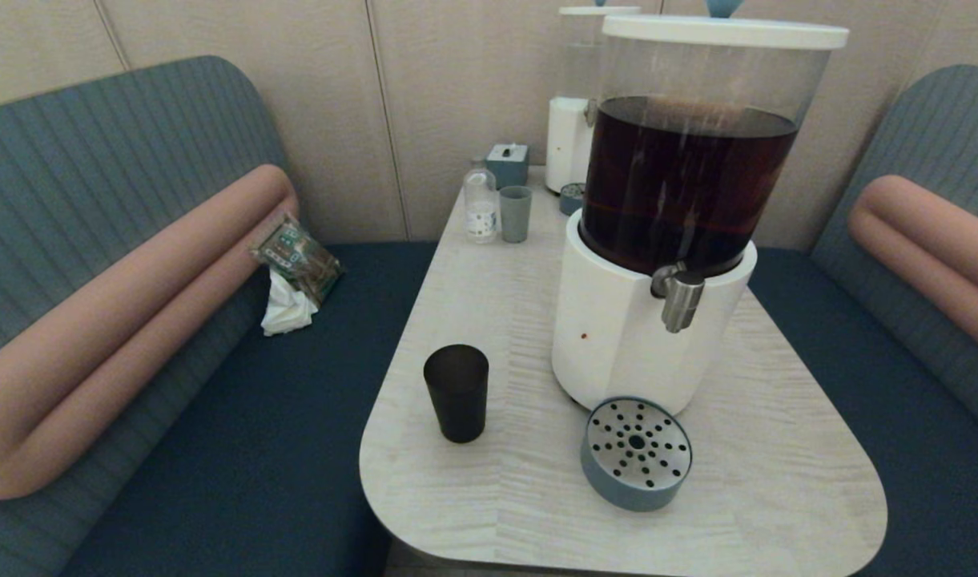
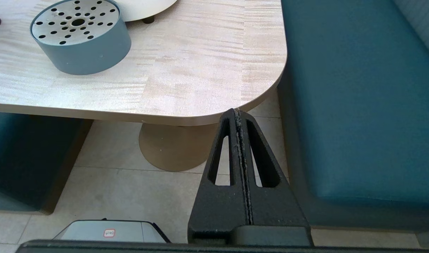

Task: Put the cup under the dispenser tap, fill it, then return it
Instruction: Pick up the cup

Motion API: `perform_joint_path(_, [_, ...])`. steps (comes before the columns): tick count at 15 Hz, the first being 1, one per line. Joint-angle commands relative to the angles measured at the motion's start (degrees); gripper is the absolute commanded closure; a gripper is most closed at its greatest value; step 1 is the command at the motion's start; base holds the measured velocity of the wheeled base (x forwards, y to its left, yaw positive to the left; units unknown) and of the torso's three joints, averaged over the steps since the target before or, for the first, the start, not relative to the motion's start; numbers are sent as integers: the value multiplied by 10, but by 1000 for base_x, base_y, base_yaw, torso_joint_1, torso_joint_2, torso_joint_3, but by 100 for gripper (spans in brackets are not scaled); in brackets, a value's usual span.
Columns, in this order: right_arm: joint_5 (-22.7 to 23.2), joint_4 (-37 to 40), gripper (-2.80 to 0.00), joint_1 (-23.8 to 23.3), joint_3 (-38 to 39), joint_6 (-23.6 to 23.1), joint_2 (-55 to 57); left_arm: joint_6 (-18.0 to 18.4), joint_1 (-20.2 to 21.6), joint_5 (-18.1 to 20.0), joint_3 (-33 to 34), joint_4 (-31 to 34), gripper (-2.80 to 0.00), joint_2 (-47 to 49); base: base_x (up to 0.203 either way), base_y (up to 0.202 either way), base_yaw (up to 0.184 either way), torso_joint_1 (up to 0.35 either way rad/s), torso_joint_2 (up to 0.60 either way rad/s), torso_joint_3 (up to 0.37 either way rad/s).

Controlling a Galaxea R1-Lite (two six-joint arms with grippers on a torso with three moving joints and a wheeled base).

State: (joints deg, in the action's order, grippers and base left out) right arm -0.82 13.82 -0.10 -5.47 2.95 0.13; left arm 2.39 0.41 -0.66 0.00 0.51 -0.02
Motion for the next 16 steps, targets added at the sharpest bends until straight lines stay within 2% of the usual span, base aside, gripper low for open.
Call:
perform_joint_path(1, [0, 3, 0, 0, 0, 0, 0, -1, 0, -1, 1, -1, 0, 0, 0, 0, 0, 0, 0, 0])
perform_joint_path(9, [0, 3, 0, 0, 0, 0, 0, -3, 0, -1, 1, 0, 0, 0, 0, 0, 0, 0, 0, 0])
perform_joint_path(11, [0, 3, 0, 0, 0, 0, 0, -17, 0, 1, 0, -2, 0, 0, 0, 0, 0, 0, 0, 0])
perform_joint_path(16, [0, 3, 0, 0, 0, 0, 0, -6, 0, 13, -19, 6, 0, 0, 0, 0, 0, 0, 0, 0])
